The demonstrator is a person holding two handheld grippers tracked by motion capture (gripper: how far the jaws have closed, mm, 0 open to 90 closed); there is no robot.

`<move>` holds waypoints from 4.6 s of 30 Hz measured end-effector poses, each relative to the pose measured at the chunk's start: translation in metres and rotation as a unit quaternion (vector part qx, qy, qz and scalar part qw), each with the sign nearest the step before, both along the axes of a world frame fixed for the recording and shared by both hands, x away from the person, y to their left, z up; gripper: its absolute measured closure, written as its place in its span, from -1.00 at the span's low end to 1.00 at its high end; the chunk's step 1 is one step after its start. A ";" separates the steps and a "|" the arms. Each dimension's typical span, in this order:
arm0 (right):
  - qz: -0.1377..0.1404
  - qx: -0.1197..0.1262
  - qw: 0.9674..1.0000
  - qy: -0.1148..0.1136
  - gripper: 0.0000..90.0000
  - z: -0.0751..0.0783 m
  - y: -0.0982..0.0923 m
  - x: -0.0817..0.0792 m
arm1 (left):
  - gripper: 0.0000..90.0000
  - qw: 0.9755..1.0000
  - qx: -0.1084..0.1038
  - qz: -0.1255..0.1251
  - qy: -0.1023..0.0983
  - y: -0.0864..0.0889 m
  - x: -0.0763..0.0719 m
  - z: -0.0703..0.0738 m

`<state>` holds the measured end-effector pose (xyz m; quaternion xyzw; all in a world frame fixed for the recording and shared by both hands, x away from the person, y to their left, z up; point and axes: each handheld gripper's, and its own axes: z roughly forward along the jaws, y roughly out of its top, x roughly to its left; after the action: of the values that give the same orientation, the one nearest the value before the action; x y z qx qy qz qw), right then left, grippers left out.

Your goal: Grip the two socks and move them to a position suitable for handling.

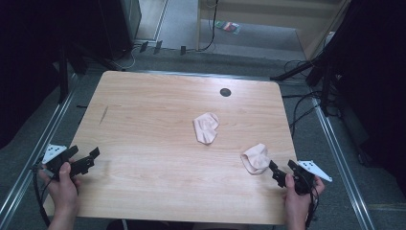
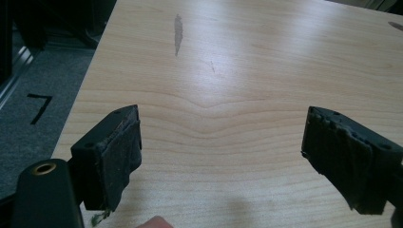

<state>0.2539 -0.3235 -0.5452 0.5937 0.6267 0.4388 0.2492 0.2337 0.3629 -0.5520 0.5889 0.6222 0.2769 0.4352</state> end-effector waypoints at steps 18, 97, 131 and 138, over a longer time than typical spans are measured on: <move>-0.021 0.029 0.999 -0.029 -0.42 0.069 0.035 0.014 | -0.69 1.000 -0.005 0.001 0.002 0.001 0.000 0.000; 0.129 -0.063 0.987 -0.066 0.86 0.071 0.145 -0.004 | -0.69 0.981 0.012 -0.187 -0.052 -0.130 0.001 0.029; 0.315 -0.093 0.944 -0.036 0.10 0.023 0.257 -0.009 | -0.69 0.959 0.009 -0.280 -0.044 -0.171 -0.007 0.024; 0.260 -0.044 0.964 -0.012 0.22 0.030 0.235 0.003 | -0.69 0.960 0.003 -0.280 -0.028 -0.171 -0.004 0.021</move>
<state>0.2570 -0.0886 -0.5147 0.3933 0.7751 0.4680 0.1596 0.2302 0.1919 -0.5312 0.7329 0.4188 0.1624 0.5110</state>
